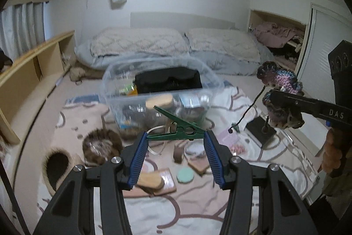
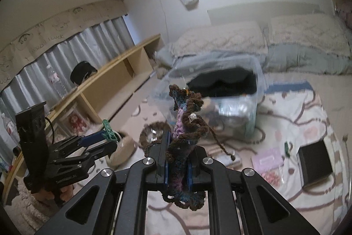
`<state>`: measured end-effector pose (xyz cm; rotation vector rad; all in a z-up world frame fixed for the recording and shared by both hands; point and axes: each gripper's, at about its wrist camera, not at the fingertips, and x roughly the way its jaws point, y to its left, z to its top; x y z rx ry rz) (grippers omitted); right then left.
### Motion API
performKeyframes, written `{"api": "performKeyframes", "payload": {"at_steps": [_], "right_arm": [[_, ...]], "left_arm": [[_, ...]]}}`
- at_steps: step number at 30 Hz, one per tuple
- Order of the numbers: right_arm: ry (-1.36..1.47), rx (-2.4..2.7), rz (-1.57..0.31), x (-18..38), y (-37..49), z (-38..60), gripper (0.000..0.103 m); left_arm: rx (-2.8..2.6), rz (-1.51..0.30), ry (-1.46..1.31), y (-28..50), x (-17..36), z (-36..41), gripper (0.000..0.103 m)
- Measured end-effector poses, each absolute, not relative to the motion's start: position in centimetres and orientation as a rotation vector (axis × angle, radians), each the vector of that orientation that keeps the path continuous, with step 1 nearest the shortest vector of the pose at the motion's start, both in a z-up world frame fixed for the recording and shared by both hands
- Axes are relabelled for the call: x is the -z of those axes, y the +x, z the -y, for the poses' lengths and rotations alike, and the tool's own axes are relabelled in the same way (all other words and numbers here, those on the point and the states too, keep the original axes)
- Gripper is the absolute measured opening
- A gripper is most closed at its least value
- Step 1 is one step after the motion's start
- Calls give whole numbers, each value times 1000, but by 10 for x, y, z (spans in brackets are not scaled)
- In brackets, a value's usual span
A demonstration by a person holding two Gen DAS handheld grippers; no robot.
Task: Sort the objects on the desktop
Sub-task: 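Carry the crocheted doily in the right gripper to the clear plastic box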
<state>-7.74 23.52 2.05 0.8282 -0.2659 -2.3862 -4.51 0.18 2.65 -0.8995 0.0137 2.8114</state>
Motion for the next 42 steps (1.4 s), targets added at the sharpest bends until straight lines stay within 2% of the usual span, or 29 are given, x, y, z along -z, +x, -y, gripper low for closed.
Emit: {"api": "performKeyframes", "payload": {"at_steps": [10, 18, 26, 32, 42], "right_arm": [[701, 2456, 229, -76, -95, -230, 13], [617, 2473, 236, -102, -110, -232, 13], [573, 2494, 272, -112, -135, -236, 13], [540, 2517, 288, -113, -155, -232, 13], [586, 2537, 270, -96, -201, -214, 13]], "left_arm": [[-2892, -27, -779, -74, -82, 2, 52], [-2931, 99, -727, -111, -103, 13, 52], [-2954, 170, -708, -150, -100, 21, 52], [-2970, 150, -710, -177, -92, 27, 52], [-2964, 231, -775, -239, -63, 63, 52]]}}
